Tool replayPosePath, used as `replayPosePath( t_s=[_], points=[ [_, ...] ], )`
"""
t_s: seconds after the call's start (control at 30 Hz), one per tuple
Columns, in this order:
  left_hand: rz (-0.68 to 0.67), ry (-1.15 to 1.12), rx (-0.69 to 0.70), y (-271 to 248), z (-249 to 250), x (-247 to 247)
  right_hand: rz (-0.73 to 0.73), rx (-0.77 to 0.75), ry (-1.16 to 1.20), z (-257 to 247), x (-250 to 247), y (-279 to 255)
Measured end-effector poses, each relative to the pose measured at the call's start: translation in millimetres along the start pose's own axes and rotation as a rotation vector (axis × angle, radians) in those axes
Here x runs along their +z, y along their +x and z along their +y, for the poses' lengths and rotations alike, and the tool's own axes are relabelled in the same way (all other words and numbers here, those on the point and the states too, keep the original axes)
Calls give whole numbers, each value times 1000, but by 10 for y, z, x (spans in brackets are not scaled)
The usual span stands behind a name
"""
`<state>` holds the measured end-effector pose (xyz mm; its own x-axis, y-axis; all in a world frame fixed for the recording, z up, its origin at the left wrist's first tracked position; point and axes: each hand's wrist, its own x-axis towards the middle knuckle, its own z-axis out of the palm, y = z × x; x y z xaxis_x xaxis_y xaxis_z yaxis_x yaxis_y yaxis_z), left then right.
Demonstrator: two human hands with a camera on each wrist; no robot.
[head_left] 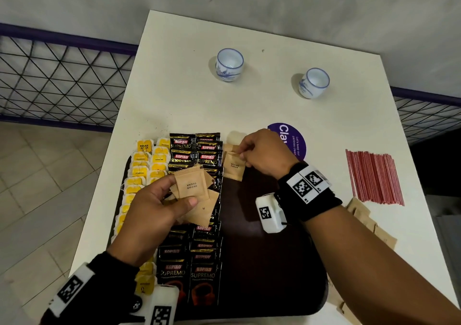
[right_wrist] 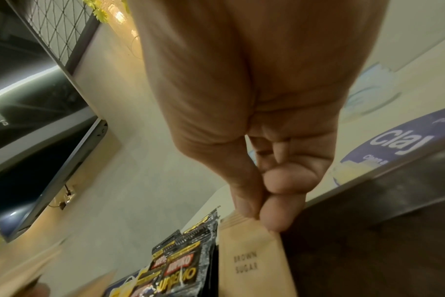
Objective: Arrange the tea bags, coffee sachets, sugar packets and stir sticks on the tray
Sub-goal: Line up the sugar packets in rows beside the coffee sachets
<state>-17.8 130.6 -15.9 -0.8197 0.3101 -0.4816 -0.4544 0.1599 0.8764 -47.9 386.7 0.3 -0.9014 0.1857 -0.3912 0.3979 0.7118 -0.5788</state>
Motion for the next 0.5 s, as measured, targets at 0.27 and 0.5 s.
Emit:
replayPosePath(
  t_s=[0.27,0.5],
  points=[
    [-7,-6,8,-2,-7,18,54,-42,-111,-58,124,29],
    [0,-4,6,3,-8,24,83,-85,-184,-54,152,38]
  ],
)
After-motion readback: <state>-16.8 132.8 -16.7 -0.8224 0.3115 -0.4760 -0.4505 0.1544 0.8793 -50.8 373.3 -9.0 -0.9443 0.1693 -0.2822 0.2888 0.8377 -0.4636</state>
